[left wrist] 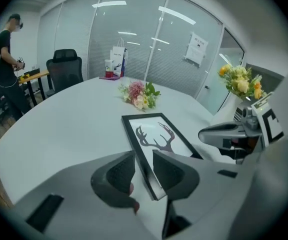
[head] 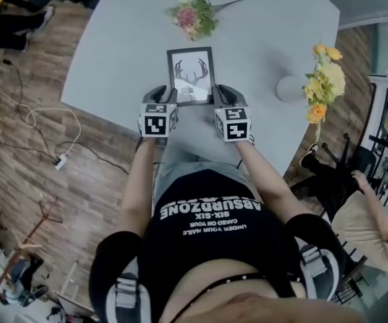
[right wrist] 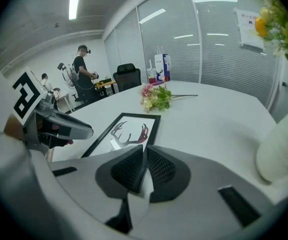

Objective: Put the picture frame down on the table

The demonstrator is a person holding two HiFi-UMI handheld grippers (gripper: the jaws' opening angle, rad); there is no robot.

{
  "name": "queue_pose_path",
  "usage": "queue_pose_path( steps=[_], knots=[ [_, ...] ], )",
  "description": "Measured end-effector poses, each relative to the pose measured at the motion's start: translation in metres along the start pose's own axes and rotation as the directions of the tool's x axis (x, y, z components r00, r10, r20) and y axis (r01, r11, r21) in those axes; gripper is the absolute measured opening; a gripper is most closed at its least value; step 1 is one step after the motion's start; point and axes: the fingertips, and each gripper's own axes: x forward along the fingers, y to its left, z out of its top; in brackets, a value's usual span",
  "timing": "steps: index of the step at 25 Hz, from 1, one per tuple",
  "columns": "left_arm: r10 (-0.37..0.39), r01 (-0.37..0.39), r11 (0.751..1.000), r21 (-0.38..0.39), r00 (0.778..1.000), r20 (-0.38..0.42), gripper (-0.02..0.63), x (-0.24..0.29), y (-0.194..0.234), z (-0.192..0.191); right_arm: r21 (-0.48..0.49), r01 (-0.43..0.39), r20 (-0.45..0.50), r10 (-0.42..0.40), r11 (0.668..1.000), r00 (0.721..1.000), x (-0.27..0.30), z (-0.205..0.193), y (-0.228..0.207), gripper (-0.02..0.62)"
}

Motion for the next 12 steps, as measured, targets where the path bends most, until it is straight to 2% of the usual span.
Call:
queue_pose_path(
  steps=[3,6,9,12],
  knots=[
    [-0.050,0.051,0.999,-0.015,0.997,0.057,0.118,-0.020,-0.010,0.012,0.002,-0.012,0.080,0.011,1.000,0.997,-0.022,0.017,0.004,0.020],
    [-0.093,0.092,0.996,0.011,0.990,0.104,0.113,-0.041,-0.022,0.020,0.033,-0.040,0.153,0.034,0.999,0.988,-0.044,0.031,0.010,0.017],
    [-0.134,0.130,0.991,0.032,0.976,0.174,0.029,-0.066,-0.035,0.028,0.063,-0.074,0.196,0.060,0.995,0.979,-0.063,0.039,0.017,0.015],
    [-0.164,0.150,0.986,0.075,0.955,0.247,0.017,-0.091,-0.051,0.038,0.053,-0.086,0.217,0.073,0.995,0.973,-0.080,0.044,0.026,0.015]
  ],
)
